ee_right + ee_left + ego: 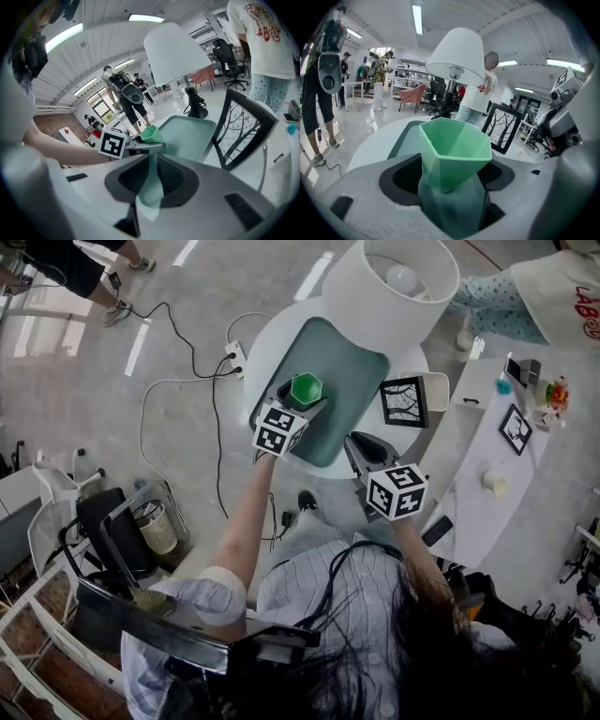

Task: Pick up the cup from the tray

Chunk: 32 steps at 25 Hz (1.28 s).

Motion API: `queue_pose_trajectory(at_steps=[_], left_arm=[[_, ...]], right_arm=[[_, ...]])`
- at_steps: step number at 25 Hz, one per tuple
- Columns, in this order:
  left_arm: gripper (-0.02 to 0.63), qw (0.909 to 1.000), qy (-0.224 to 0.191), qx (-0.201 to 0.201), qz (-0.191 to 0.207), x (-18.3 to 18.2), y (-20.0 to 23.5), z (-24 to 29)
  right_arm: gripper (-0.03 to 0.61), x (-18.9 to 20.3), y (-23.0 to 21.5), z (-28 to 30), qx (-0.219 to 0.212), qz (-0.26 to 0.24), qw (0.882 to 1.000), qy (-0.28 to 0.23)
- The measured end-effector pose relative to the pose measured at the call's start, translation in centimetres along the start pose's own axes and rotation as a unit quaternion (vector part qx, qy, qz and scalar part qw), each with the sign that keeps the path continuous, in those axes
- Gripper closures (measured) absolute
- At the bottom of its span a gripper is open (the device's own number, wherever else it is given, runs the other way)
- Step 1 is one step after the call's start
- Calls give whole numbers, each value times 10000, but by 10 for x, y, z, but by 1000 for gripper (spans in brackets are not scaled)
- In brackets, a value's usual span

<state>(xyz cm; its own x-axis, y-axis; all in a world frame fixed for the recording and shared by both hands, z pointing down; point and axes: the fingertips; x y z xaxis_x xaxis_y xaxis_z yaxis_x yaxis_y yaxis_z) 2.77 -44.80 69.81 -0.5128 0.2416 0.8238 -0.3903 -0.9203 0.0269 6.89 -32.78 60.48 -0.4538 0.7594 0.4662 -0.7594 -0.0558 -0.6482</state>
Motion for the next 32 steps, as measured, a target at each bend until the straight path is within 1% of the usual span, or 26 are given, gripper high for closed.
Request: queue_pose_trajectory(at_steps=[7, 14, 20, 24, 28, 32], left_arm=[[270, 10000, 30, -46, -5, -3, 2, 4], [272, 9999, -13, -151, -7, -11, 1, -14], [272, 9997, -56, -206, 94, -24, -11, -40], [273, 9995, -177, -265, 81, -31, -19, -60], [273, 9991, -280, -301, 42, -40, -31, -87], [273, 9988, -289, -374, 99, -46, -46, -117]], right_arm=[[509, -1, -11, -5, 103, 65, 9999, -40], [509, -3, -6, -5, 33, -7, 10000, -85], [509, 4, 9, -9, -84, -110, 9999, -81], [509, 9, 17, -8, -160, -187, 9996, -116], [509, 13, 31, -12, -261, -277, 9991, -186], [509, 20, 49, -18, -370, -367, 9983, -259]])
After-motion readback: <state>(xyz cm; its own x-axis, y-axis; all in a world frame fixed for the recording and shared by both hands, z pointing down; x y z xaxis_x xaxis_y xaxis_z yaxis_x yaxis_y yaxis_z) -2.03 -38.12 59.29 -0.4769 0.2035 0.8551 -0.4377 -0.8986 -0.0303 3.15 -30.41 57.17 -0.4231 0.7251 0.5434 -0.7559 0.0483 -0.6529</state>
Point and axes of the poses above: the fingertips, and each gripper's own axes: z forward along the fingers, y to its left, x out of its underside, and after that the axes turned 15 degrees about z, right-handed
